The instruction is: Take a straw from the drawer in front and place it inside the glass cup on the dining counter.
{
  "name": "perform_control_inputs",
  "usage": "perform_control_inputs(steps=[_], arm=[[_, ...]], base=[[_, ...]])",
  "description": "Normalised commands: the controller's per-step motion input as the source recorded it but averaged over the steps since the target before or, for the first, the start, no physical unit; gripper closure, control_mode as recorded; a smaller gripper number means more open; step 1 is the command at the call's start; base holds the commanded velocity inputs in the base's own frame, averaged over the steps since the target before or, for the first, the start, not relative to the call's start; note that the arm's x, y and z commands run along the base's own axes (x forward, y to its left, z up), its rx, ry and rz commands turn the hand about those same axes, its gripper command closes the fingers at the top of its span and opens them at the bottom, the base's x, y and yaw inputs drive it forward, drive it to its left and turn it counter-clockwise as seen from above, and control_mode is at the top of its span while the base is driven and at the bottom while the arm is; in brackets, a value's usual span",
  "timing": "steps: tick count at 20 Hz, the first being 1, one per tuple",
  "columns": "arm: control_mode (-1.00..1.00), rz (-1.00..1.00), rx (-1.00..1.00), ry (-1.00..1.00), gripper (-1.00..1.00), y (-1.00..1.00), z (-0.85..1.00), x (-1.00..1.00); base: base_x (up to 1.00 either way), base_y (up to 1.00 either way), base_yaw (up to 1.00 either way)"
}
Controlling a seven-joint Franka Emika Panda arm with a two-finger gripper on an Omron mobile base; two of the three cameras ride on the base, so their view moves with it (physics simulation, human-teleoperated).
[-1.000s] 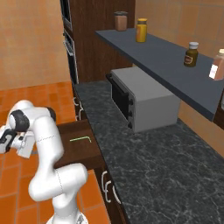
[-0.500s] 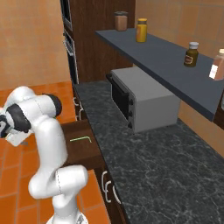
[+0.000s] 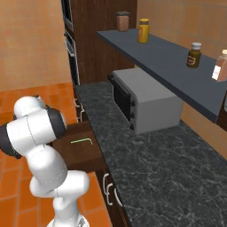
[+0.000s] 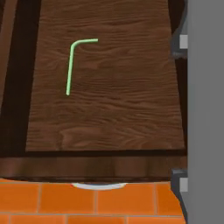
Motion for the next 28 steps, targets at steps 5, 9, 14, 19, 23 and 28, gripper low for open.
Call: perform_control_inputs(steps=[5, 9, 14, 19, 23, 28], arm=[[-1.0, 0.02, 0.14, 0.14, -1.0, -0.22, -0.63, 0.67], [-1.0, 0.0, 0.07, 0.09, -1.0, 0.01, -0.72, 0.41], [-1.0, 0.0, 0.04, 0.08, -1.0, 0.22, -0.54, 0.28], [-1.0, 0.0, 0.02, 0.05, -1.0, 0.56, -0.27, 0.0], [-1.0, 0.0, 0.0, 0.03, -1.0, 0.91, -0.07, -0.24], [-1.0, 0.0, 0.0, 0.0, -1.0, 0.85, 0.03, -0.75]], base=[[0.0, 0.0, 0.0], [0.0, 0.0, 0.0], [0.0, 0.0, 0.0], [0.0, 0.0, 0.0], [0.0, 0.0, 0.0], [0.0, 0.0, 0.0]])
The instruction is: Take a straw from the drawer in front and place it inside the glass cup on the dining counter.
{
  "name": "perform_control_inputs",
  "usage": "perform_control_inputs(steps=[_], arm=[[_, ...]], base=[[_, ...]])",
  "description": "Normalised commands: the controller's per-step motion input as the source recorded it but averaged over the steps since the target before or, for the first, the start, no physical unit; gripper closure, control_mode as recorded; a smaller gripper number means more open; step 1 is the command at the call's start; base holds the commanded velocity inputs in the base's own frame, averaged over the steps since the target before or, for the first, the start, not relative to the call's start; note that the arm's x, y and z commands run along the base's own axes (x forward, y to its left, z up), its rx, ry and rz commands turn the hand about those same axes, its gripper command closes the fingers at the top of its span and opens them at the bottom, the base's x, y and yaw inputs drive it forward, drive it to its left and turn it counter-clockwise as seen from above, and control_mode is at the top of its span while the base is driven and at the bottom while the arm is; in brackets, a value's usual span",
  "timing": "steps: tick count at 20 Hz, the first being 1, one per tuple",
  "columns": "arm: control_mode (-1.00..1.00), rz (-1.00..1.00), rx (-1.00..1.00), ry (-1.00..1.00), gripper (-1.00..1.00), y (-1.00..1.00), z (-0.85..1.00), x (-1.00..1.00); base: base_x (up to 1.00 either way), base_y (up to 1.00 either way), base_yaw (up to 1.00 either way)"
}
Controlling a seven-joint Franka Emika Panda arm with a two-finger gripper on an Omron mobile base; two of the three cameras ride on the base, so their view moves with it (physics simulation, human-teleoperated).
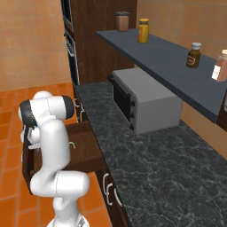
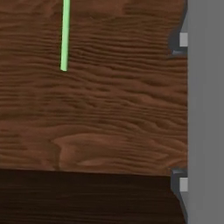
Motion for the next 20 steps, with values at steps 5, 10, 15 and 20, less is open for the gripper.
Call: perform_control_inputs(steps=[5, 10, 15, 20], arm=[[-1.0, -0.06, 0.0, -0.05, -1.0, -0.37, 0.37, 0.32], [-1.0, -0.01, 0.0, 0.0, -1.0, -0.59, 0.09, 0.78], [-1.0, 0.07, -0.03, -0.02, -1.0, -0.35, -0.08, 0.49], [-1.0, 0.09, -0.05, 0.0, -1.0, -0.25, -0.19, 0.08]], base=[[0.0, 0.0, 0.0], [0.0, 0.0, 0.0], [0.0, 0.0, 0.0], [0.0, 0.0, 0.0]])
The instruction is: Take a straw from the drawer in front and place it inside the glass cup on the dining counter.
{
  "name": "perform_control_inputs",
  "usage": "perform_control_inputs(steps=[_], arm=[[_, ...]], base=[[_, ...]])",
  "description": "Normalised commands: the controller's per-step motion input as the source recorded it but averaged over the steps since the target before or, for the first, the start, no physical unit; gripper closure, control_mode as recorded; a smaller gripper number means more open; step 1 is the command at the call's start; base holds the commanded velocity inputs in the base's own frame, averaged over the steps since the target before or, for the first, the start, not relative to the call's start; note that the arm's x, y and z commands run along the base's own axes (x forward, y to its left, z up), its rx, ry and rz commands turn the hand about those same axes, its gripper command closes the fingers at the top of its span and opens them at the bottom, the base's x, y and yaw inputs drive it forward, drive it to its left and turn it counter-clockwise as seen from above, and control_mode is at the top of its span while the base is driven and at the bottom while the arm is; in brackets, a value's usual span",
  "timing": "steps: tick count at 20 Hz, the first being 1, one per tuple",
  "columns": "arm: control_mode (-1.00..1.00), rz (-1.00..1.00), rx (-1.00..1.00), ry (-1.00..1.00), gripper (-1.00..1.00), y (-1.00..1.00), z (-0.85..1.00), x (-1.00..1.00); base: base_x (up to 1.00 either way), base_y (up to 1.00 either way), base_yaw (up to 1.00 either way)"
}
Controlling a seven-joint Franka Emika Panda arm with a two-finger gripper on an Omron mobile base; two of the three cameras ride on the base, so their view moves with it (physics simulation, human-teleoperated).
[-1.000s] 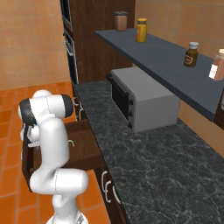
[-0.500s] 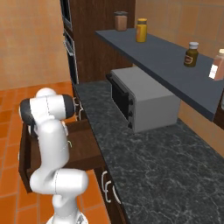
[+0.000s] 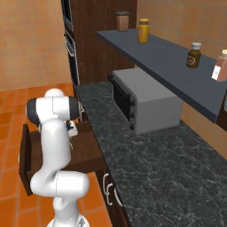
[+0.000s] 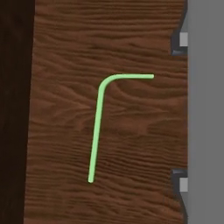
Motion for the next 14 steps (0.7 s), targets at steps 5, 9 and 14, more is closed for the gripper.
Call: perform_control_inputs(steps=[5, 9, 14], arm=[[-1.0, 0.11, -0.02, 0.0, -1.0, -0.14, -0.33, 0.24], [-1.0, 0.12, 0.0, 0.0, -1.0, -0.03, -0.38, 0.27], [-1.0, 0.06, 0.0, 0.0, -1.0, 0.0, -0.29, 0.24]], base=[[0.0, 0.0, 0.0], [0.0, 0.0, 0.0], [0.0, 0.0, 0.0]])
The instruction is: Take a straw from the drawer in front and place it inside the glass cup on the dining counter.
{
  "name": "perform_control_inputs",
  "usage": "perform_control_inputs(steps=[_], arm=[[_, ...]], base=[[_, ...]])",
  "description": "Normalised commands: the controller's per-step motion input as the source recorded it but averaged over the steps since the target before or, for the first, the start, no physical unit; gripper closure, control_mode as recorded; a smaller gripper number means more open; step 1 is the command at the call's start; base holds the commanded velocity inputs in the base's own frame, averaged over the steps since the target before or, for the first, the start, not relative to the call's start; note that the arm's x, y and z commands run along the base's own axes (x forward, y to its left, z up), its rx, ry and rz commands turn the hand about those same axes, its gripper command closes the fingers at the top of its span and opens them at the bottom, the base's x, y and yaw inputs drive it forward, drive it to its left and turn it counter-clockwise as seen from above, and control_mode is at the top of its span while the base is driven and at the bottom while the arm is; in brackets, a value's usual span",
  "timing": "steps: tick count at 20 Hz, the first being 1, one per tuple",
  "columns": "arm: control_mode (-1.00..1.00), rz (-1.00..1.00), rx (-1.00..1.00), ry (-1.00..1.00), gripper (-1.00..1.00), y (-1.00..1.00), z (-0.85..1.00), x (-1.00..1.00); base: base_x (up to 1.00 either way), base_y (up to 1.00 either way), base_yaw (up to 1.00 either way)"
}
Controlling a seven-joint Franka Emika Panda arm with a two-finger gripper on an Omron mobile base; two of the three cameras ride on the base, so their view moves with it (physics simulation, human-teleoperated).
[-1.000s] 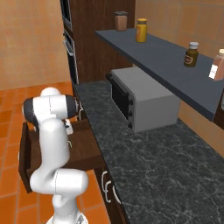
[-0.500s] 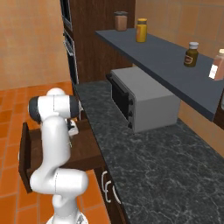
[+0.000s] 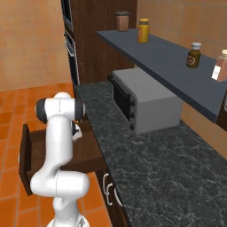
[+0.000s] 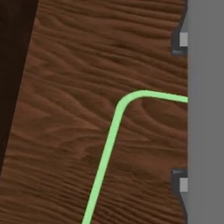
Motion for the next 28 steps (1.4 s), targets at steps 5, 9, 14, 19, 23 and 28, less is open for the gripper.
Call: perform_control_inputs(steps=[5, 9, 14, 19, 23, 28], arm=[[-1.0, 0.02, 0.0, 0.0, -1.0, 0.0, -0.24, 0.28], [-1.0, 0.02, 0.0, 0.0, -1.0, 0.0, -0.33, 0.16], [-1.0, 0.0, -0.01, 0.0, 1.0, 0.0, -0.4, 0.01], [-1.0, 0.0, -0.01, 0.0, 1.0, 0.0, -0.4, -0.21], [-1.0, 0.0, 0.0, 0.0, 1.0, 0.0, -0.35, -0.42], [-1.0, 0.0, 0.0, 0.0, 1.0, 0.0, -0.18, -0.42]], base=[[0.0, 0.0, 0.0], [0.0, 0.0, 0.0], [0.0, 0.0, 0.0], [0.0, 0.0, 0.0], [0.0, 0.0, 0.0], [0.0, 0.0, 0.0]])
